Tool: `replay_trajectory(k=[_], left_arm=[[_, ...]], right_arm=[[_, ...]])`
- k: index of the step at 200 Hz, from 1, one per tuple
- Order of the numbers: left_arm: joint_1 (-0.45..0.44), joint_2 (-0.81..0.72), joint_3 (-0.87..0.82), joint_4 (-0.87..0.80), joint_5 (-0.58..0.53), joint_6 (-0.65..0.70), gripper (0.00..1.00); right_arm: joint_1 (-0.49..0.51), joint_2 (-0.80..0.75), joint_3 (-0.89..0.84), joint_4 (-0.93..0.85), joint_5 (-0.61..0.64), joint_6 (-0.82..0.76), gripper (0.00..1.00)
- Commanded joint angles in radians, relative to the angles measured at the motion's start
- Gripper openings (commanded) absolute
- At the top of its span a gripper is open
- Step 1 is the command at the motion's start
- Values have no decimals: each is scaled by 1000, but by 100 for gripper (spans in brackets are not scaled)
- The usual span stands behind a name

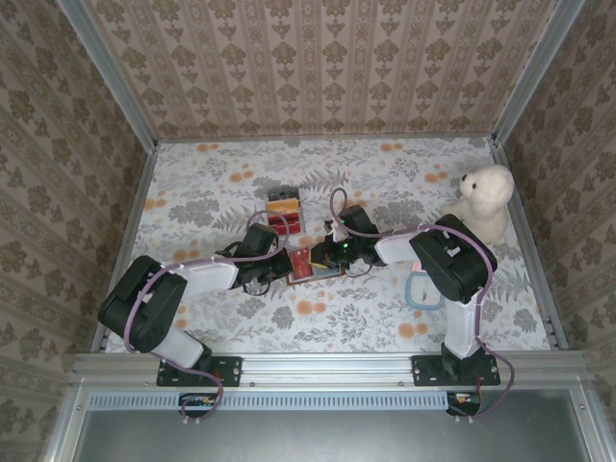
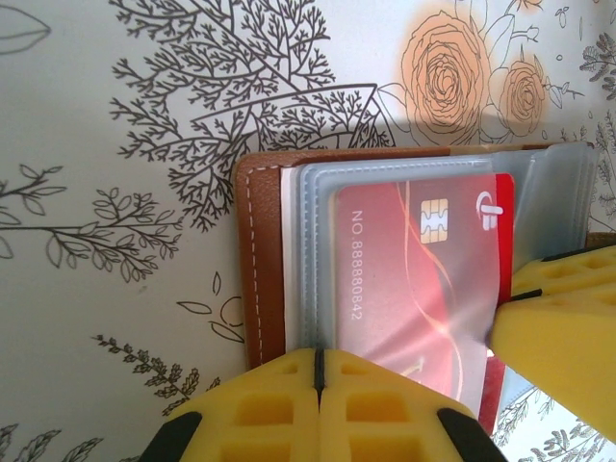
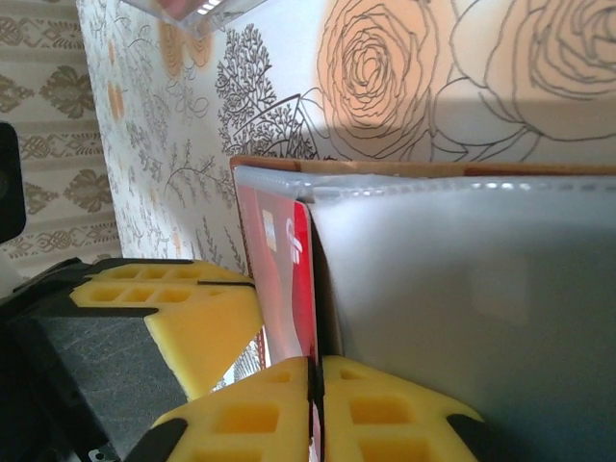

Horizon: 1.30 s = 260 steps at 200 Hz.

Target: Take the credit cards out of the card holder

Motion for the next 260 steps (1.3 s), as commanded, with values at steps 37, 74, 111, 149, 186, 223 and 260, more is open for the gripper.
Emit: replay_trajectory(k=[37, 74, 111, 149, 186, 223, 260], left_arm=[[-1, 32, -46, -185, -20, 27, 7], [13, 20, -58, -199, -28, 33, 6], [15, 19, -59, -194, -23, 33, 5], [16, 17, -49, -196, -14, 41, 5], [16, -8, -17, -212, -7, 64, 7], [41, -97, 21, -228, 17, 64, 24], [75, -199, 76, -264, 44, 82, 45]], right_arm=[[23, -24, 19, -155, 59, -98, 1], [-4, -65, 14, -272, 117, -177, 1], [-21, -88, -3, -301, 144, -196, 1], [-33, -119, -37, -277, 142, -182, 0], [-54, -200, -81, -253, 145, -168, 0], [-90, -310, -131, -257, 140, -168, 0], [-125, -406, -169, -203, 79, -148, 0]])
